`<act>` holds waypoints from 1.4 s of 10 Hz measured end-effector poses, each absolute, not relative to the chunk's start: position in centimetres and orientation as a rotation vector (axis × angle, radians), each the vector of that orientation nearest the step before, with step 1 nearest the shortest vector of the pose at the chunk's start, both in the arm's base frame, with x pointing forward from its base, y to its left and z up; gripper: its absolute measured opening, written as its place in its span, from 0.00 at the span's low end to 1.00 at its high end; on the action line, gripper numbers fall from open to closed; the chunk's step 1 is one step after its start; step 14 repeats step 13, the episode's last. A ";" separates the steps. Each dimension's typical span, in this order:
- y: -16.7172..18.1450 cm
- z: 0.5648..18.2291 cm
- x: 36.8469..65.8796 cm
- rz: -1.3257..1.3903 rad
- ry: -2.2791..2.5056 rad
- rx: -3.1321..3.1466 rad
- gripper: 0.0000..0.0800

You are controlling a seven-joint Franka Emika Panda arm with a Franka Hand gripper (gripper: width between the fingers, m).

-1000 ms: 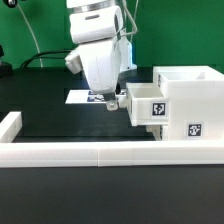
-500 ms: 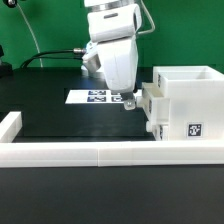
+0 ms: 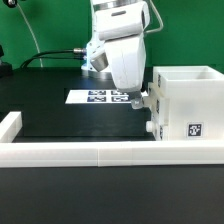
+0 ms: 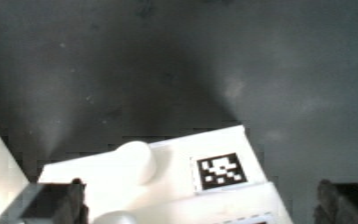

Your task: Assemble drawer

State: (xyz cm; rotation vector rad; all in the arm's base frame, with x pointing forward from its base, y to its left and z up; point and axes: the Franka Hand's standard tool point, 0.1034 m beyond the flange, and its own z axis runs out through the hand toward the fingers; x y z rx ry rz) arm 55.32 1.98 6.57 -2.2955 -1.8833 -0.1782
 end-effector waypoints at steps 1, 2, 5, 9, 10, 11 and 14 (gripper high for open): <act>2.2 6.6 55.5 -0.179 -1.866 -2.309 0.81; 2.5 6.7 55.8 -0.183 -1.855 -2.319 0.81; 2.6 6.9 56.0 -0.186 -1.849 -2.326 0.81; 2.4 6.7 55.8 -0.181 -1.840 -2.332 0.81; 2.4 6.7 55.8 -0.181 -1.840 -2.332 0.81; 2.4 6.7 55.8 -0.181 -1.839 -2.332 0.81; 2.4 6.7 55.8 -0.181 -1.838 -2.333 0.81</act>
Offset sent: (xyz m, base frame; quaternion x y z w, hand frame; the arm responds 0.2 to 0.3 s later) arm 0.0061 0.0052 0.0037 0.0039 -0.0008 0.0157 0.9999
